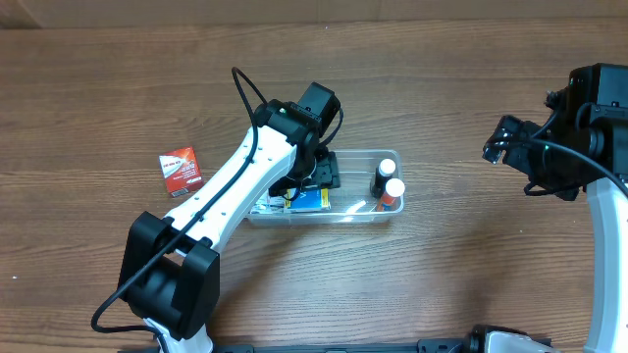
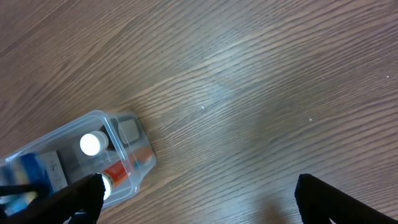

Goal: Pack container
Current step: 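Lower the blue box into the container beside the white box, then open the left gripper and lift it away toward the red box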

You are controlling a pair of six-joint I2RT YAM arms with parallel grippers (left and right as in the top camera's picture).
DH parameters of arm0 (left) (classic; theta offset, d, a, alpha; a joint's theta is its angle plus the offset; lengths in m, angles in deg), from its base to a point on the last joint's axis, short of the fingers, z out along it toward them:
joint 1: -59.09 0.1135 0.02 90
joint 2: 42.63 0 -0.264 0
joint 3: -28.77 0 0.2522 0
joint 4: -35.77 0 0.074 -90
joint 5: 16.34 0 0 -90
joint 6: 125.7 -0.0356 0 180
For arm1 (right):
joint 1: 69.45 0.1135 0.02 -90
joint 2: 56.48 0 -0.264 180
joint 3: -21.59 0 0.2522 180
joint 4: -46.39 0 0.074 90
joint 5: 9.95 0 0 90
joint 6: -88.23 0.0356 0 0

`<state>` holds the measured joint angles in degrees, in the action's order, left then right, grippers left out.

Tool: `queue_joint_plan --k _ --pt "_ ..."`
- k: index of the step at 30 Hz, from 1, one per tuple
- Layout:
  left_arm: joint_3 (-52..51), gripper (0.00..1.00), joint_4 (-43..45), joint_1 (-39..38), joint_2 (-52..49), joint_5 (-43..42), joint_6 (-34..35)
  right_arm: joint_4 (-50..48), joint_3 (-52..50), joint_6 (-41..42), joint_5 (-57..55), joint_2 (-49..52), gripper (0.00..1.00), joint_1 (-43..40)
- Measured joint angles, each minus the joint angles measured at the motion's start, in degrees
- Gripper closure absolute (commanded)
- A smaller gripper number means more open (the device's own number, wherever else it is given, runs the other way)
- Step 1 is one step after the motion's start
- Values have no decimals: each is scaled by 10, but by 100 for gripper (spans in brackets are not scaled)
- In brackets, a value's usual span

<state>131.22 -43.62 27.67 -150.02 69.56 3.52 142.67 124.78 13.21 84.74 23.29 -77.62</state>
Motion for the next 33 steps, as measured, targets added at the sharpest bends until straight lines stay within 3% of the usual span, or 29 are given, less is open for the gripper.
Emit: queue_joint_plan --k 13,21,25,28,33 --pt "5 0 -20 0 0 9 -6 0 0 0 0 0 0 0" --pt "119 0 -133 21 35 119 -26 0 0 0 0 0 0 0" --pt "166 0 -135 86 103 163 -47 0 0 0 0 0 0 0" --pt "177 0 -142 201 141 178 -54 0 0 0 0 0 0 0" --pt "161 0 -136 337 119 181 -63 -1 0 0 0 0 0 0"
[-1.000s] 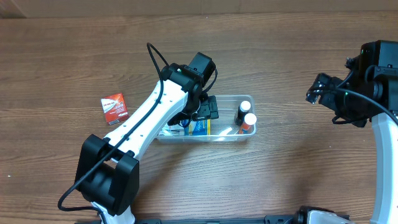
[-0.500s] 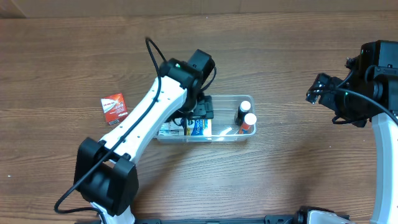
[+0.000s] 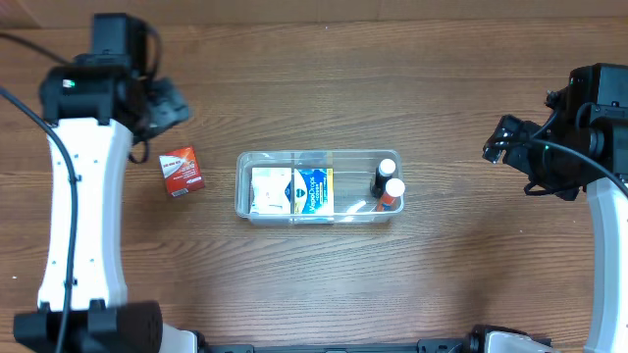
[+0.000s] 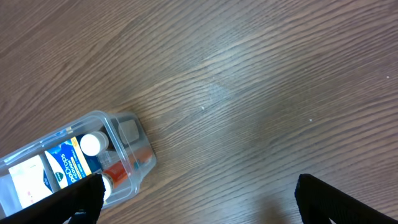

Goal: Pack container
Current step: 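Open the left gripper and lift it away toward the red box, then grasp the red-and-white medicine box with the left gripper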

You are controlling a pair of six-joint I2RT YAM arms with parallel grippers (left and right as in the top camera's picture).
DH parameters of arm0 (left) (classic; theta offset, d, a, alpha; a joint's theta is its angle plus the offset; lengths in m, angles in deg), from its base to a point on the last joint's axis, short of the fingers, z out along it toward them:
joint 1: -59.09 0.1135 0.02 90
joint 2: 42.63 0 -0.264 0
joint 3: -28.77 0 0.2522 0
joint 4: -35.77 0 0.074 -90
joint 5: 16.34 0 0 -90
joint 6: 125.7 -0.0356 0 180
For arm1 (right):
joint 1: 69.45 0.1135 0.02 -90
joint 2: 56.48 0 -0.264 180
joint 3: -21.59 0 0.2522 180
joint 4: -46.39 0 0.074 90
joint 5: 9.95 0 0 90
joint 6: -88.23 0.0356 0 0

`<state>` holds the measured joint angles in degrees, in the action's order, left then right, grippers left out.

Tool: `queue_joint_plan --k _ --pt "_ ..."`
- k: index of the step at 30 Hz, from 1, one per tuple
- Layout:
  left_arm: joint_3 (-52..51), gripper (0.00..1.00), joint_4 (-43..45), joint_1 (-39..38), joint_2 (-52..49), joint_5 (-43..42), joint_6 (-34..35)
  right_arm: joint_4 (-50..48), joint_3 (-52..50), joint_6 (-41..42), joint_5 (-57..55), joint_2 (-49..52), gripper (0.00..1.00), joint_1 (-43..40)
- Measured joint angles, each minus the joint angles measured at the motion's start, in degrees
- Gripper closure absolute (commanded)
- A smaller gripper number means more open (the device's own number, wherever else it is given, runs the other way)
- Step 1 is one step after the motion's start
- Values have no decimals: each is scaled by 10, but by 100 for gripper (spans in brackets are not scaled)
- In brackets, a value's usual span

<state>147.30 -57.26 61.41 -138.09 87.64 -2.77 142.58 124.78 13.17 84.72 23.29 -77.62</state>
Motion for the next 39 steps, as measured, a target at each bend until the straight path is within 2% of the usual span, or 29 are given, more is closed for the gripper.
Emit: queue_joint_plan --k 3,10,21,30,37,39 --pt "-37 0 29 45 -37 0 -18 -1 0 0 0 0 0 0" --pt "-109 0 106 52 -149 -29 -76 0 0 0 0 0 0 0" --pt "-115 0 167 52 -267 -101 -133 0 0 0 0 0 0 0" --pt "-115 0 167 52 -302 -119 -146 -3 0 0 0 0 0 0" --pt "-115 20 159 52 -302 -121 -151 -4 0 0 0 0 0 0" --pt "-115 21 158 52 -302 -121 -151 -3 0 0 0 0 0 0"
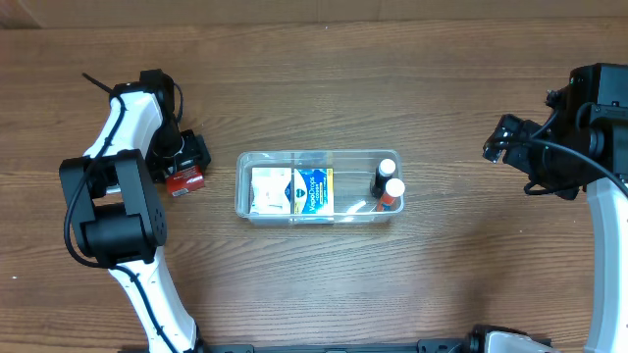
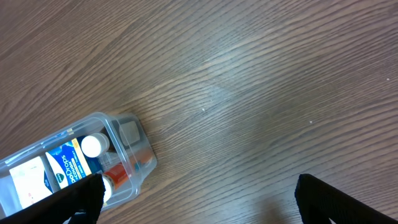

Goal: Pack container
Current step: 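Grasp the red-and-white medicine box with the left gripper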

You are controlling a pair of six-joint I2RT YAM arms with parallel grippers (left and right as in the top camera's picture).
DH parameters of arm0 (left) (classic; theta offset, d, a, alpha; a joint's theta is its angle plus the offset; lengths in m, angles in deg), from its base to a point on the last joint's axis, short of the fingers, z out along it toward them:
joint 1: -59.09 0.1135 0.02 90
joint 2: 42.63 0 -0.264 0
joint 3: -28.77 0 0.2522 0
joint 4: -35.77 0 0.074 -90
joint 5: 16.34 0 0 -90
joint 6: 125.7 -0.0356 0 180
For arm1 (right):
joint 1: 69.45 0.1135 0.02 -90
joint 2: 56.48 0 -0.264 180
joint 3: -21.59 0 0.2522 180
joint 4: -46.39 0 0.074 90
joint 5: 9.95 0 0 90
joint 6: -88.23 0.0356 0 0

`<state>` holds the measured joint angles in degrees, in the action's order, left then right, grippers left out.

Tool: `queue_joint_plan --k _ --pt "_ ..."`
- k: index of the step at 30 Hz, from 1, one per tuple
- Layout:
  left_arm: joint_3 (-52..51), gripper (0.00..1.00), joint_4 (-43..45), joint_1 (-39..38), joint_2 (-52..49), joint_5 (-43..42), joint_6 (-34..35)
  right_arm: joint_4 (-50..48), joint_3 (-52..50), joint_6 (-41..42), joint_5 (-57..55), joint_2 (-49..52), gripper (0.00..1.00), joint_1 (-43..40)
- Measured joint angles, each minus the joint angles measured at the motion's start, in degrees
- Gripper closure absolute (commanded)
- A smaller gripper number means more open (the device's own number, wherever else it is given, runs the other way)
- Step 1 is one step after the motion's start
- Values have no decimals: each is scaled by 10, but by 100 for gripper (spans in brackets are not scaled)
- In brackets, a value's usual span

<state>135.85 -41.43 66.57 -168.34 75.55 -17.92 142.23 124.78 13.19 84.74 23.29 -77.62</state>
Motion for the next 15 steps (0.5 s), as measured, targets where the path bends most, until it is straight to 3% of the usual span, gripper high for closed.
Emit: queue_joint_plan --k 11,15 --pt "0 33 -7 0 0 0 -2 0 0 0 0 0 0 0" --pt "2 33 -18 0 0 0 -2 0 0 0 0 0 0 0"
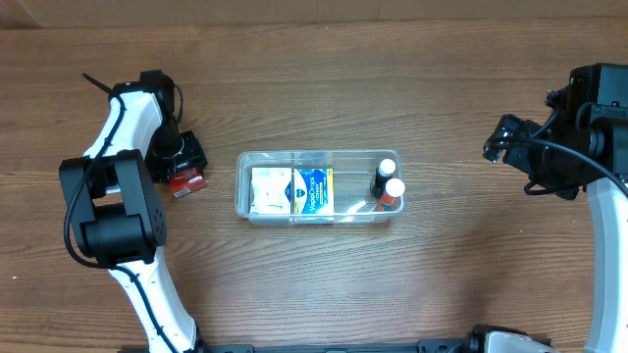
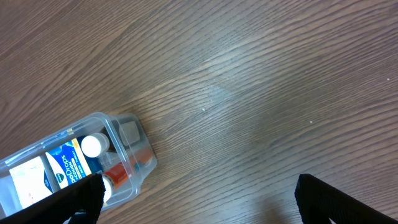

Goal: Pack container
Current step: 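Grasp the red-and-white medicine box with the left gripper, then carry the red box into the container beside the blue box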

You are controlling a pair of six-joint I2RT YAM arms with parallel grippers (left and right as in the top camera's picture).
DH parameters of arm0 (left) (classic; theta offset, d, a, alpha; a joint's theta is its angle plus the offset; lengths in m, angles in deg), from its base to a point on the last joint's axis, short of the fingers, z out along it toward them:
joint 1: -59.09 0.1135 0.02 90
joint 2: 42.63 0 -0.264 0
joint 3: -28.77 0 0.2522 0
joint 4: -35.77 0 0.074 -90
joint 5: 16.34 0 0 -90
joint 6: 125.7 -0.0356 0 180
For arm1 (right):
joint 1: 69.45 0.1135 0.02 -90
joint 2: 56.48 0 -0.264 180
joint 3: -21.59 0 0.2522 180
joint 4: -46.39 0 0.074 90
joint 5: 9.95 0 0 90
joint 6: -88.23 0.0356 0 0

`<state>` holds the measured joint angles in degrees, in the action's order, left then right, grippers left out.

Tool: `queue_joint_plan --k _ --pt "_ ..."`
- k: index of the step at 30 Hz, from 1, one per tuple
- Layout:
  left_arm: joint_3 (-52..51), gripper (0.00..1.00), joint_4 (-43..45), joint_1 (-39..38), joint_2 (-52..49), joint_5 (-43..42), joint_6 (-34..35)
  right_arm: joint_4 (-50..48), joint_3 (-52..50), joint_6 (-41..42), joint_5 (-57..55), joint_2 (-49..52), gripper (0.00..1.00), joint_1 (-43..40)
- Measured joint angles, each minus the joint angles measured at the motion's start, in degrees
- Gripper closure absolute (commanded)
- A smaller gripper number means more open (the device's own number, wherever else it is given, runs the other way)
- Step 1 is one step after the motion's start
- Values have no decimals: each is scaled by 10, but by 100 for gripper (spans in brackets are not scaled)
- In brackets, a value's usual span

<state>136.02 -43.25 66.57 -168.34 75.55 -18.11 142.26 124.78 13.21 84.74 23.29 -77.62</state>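
Observation:
A clear plastic container [image 1: 316,210] lies mid-table, holding a white box [image 1: 267,189], a blue box [image 1: 314,189] and two white-capped bottles [image 1: 389,179]. The right wrist view shows the container's bottle end [image 2: 127,163] at lower left. A small red box [image 1: 188,180] lies left of the container. My left gripper [image 1: 188,157] is down over it and covers its upper part, so its jaws cannot be made out. My right gripper [image 1: 498,140] hangs far right of the container. Its fingertips [image 2: 81,196] stand wide apart with nothing between them.
The bare wooden table [image 1: 324,284] stretches all round the container. My left arm [image 1: 123,127] curves up along the left side. Under the right gripper there is only wood [image 2: 249,93].
My left gripper has shifted a touch to the left over the red box. The right gripper and the container's contents are unchanged.
My left gripper was down inside the container's left part. Then the arm was away at the far left, with the white and blue boxes lying in the container. Then the gripper was down on the red box, where it remains. The right arm never moved.

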Motion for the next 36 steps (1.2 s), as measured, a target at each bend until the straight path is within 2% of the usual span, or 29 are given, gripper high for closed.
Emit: queue_joint_plan --k 5,11,17,20,25,31,36 --pt "16 32 -34 0 0 4 0 0 0 0 0 0 0 0" --pt "96 33 -89 -4 5 7 0 0 0 0 0 0 0 0" --pt "151 33 -129 -47 68 9 12 0 0 0 0 0 0 0" --pt "159 33 -137 -97 126 10 27 0 0 0 0 0 0 0" --pt "168 30 -146 -232 206 11 71 0 0 0 0 0 0 0" --pt "168 18 -142 -400 217 9 142 0 0 0 0 0 0 0" --pt "151 20 -117 -461 217 18 216 0 0 0 0 0 0 0"
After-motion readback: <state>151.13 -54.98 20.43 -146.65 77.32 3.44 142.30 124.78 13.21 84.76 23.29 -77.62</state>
